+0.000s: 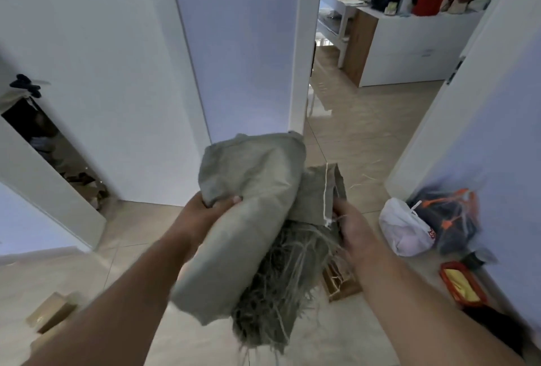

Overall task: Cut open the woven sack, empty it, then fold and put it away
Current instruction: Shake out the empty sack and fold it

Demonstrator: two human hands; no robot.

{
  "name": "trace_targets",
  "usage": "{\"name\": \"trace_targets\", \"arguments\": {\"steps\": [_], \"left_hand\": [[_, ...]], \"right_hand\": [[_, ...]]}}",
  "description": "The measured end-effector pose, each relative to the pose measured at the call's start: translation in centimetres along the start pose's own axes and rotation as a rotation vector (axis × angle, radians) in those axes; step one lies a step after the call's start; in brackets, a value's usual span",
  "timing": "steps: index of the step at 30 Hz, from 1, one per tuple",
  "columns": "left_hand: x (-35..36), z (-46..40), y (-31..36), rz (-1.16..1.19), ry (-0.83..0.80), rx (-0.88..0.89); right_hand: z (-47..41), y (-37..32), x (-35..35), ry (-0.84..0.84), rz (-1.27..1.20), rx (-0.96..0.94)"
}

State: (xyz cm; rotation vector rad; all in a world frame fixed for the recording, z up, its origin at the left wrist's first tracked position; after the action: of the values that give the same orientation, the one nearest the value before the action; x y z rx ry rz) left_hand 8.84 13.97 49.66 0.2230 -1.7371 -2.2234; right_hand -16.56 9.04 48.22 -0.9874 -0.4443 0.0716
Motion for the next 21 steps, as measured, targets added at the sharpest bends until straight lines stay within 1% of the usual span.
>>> {"name": "trace_targets", "arguments": {"steps": [1, 2, 3, 4, 5, 6, 7, 8, 9, 10, 11, 13, 15, 16, 17, 18, 19, 20, 21], "left_hand": [[0.1, -0.2, -0.4, -0.055, 0.081, 0.005], [0.5, 0.1, -0.2, -0.166, 0.140, 0.070], [1.3, 0.3, -0.1, -0.302, 0.185, 0.176], [2.6, 1.0, 0.2, -0.371, 0.210, 0.289], [3.8, 1.7, 0.1, -0.356, 0.215, 0.358], [5.3, 2.7, 0.3, -0.256, 0.188, 0.371], [6.8, 3.8, 0.0, -0.128, 0.109, 0.323], [8.5, 4.9, -0.6, -0.050, -0.011, 0.258], [10.2, 5.8, -1.5, -0.023, -0.139, 0.241], [11.5, 6.9, -2.4, -0.059, -0.228, 0.285], [12.2, 7.4, -3.1, -0.111, -0.260, 0.344], [12.9, 8.0, -4.0, -0.319, -0.284, 0.490], [13.5, 8.5, -5.0, -0.563, -0.322, 0.701], [14.1, 9.0, -5.4, -0.655, -0.385, 0.791], [14.8, 9.6, -5.7, -0.710, -0.476, 0.863], [15.4, 10.3, -6.1, -0.727, -0.587, 0.892], [15.9, 10.8, -6.6, -0.697, -0.697, 0.889], [16.2, 11.2, -6.2, -0.614, -0.762, 0.820], [16.0, 10.7, -5.7, -0.481, -0.727, 0.714]], "right_hand": [[-0.2, -0.9, 0.7, 0.042, 0.034, -0.020], [0.4, -0.9, 1.4, 0.071, 0.051, -0.016], [0.3, -1.2, 2.1, 0.064, 0.028, -0.036], [0.3, -1.1, 2.5, 0.128, 0.029, -0.038], [0.3, -1.0, 3.0, 0.131, 0.025, -0.066], [0.5, -0.7, 3.3, 0.183, 0.049, -0.080], [0.4, -0.2, 3.6, 0.182, 0.068, -0.086], [0.7, 0.0, 3.9, 0.179, 0.101, -0.109], [1.2, 0.1, 4.3, 0.151, 0.124, -0.137], [1.7, 0.1, 4.4, 0.123, 0.157, -0.177], [2.3, 0.2, 4.2, 0.098, 0.175, -0.207], [3.4, 0.5, 3.6, 0.043, 0.216, -0.228], [3.8, 1.0, 2.3, 0.069, 0.283, -0.169], [3.7, 1.3, 1.0, 0.129, 0.293, -0.159], [3.8, 1.3, -0.4, 0.219, 0.246, -0.136], [4.0, 1.5, -2.0, 0.295, 0.156, -0.105], [4.3, 1.7, -3.7, 0.353, 0.035, -0.073], [4.8, 1.7, -5.3, 0.389, -0.087, -0.054], [5.5, 1.5, -7.1, 0.410, -0.182, -0.061]]}}
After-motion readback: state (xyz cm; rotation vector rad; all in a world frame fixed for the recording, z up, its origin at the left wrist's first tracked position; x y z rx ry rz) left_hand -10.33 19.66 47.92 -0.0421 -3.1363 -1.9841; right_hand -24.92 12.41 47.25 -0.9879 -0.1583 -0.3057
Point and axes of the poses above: each hand's wrist, its own z-axis away from the middle knuckle, its own x-axis out of the palm, y = z × x, the point moved 4 cm from there along -z, towards the middle knuckle, and after that the axes turned 15 degrees about z, right-handed, at the moved point
